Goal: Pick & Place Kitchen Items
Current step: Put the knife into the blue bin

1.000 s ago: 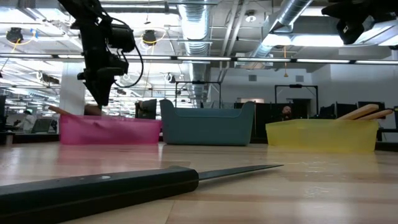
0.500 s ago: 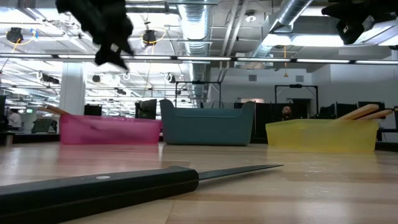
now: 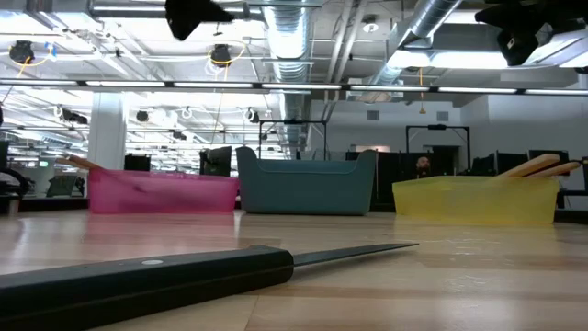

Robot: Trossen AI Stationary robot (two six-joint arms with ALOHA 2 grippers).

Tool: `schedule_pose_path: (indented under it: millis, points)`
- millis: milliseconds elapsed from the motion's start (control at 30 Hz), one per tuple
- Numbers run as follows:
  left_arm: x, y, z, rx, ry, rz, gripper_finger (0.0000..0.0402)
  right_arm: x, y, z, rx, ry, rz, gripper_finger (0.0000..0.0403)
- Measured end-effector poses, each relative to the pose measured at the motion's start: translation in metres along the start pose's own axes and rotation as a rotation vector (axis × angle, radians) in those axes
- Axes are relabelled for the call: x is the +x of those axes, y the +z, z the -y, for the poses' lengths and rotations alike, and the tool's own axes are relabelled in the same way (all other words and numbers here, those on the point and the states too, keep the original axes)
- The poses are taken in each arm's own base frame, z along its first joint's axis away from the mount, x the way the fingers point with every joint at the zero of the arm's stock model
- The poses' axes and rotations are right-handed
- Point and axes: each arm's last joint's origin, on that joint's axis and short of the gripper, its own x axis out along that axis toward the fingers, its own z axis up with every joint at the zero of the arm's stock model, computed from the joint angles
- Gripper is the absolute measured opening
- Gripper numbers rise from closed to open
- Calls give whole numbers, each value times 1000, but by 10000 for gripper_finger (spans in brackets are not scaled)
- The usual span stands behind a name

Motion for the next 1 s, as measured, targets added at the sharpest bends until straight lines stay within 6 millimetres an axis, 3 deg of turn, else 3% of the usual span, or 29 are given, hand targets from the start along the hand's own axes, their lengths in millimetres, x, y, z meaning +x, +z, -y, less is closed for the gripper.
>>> schedule_pose_path:
  millis: [333, 700, 800, 1000]
  points:
    - [71, -56, 63, -19, 48, -117, 225, 0, 0, 0, 0, 0, -1, 126]
    - [113, -110, 94, -47, 52, -226, 225, 0, -1, 0, -1, -4, -11, 126]
    - [120, -112, 105, -8, 30, -238, 225, 0, -1, 0, -3, -5, -14, 126]
    - [132, -96, 130, 102, -44, -218, 224, 0, -2, 1, 10, -7, -19, 126]
